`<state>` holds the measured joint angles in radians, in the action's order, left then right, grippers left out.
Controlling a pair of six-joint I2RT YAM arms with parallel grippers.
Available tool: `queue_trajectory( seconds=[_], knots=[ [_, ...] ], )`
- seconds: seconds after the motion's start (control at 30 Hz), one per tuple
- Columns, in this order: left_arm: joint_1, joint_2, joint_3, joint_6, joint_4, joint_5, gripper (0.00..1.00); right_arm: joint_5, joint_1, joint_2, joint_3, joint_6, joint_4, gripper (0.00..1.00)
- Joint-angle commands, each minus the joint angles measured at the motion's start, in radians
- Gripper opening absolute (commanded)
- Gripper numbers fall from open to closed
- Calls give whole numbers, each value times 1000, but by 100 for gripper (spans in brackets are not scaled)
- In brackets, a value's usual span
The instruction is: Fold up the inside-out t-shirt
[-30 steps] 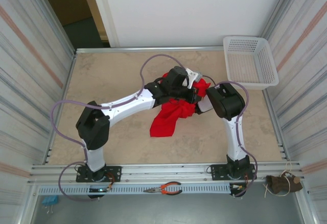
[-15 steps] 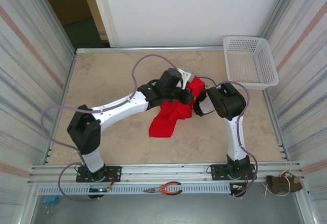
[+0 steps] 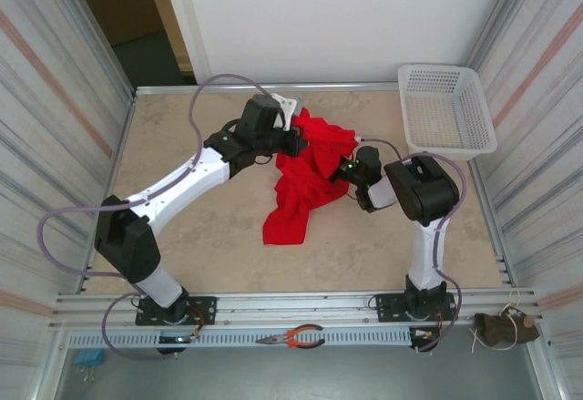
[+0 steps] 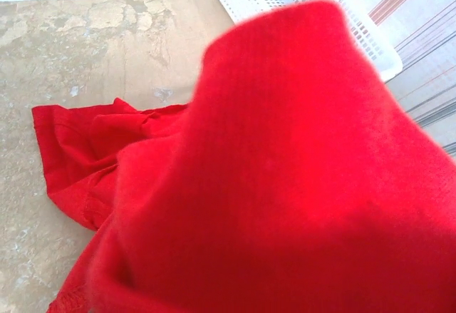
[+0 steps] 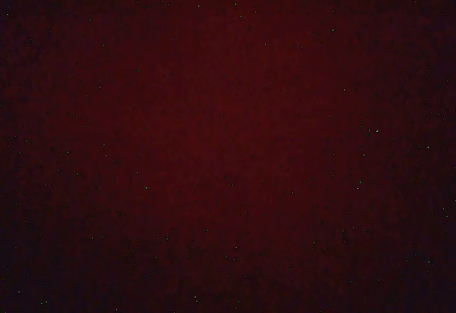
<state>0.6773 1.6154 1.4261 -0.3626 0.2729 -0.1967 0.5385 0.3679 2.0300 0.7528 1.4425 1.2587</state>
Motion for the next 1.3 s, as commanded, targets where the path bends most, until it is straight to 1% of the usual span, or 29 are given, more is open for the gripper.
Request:
queue_trajectory(
  seconds=[0.0, 0.07, 0.1, 0.13, 0.17, 0.2, 0.23, 0.27, 0.47, 0.57, 0.63, 0.7, 0.9, 1.03, 1.27],
  knots=[
    [-2, -30, 33, 32, 18, -34, 0, 12, 23, -83, -13, -76, -59, 82],
    [-3, -22, 32, 27, 20, -38, 0, -5, 40, -103, 6, -113, -113, 80],
    [-3, -21, 30, 24, 20, -38, 0, -6, 45, -101, 14, -112, -109, 77],
    [-3, -19, 28, 20, 20, -37, 0, -4, 50, -96, 24, -102, -88, 69],
    [-6, -18, 26, 13, 20, -37, 0, 5, 52, -91, 32, -92, -67, 44],
    [-10, -16, 23, 6, 20, -37, 0, 14, 54, -91, 38, -87, -60, 22],
    [-18, -16, 20, -5, 19, -34, 0, 26, 54, -95, 42, -85, -58, 5],
    [-30, -15, 13, -20, 14, -35, 0, 36, 54, -102, 42, -85, -60, 0],
    [-145, -19, -43, -147, -48, -69, 0, 95, 54, -168, 14, -94, -103, 0],
    [-203, -14, -60, -189, -59, -89, 0, 138, 55, -229, -2, -120, -145, 0],
    [-233, -15, -74, -205, -61, -98, 0, 168, 57, -287, -8, -148, -192, 0],
    [-256, -21, -90, -220, -62, -96, 0, 183, 58, -353, -10, -193, -276, 0],
    [-289, -35, -121, -244, -67, -91, 0, 198, 58, -521, 3, -329, -492, 0],
    [-292, -33, -111, -252, -44, -70, 0, 210, 58, -584, 30, -377, -599, 0],
    [-351, -8, -113, -310, -6, -45, 0, 245, 43, -668, 67, -384, -665, 0]
  ],
)
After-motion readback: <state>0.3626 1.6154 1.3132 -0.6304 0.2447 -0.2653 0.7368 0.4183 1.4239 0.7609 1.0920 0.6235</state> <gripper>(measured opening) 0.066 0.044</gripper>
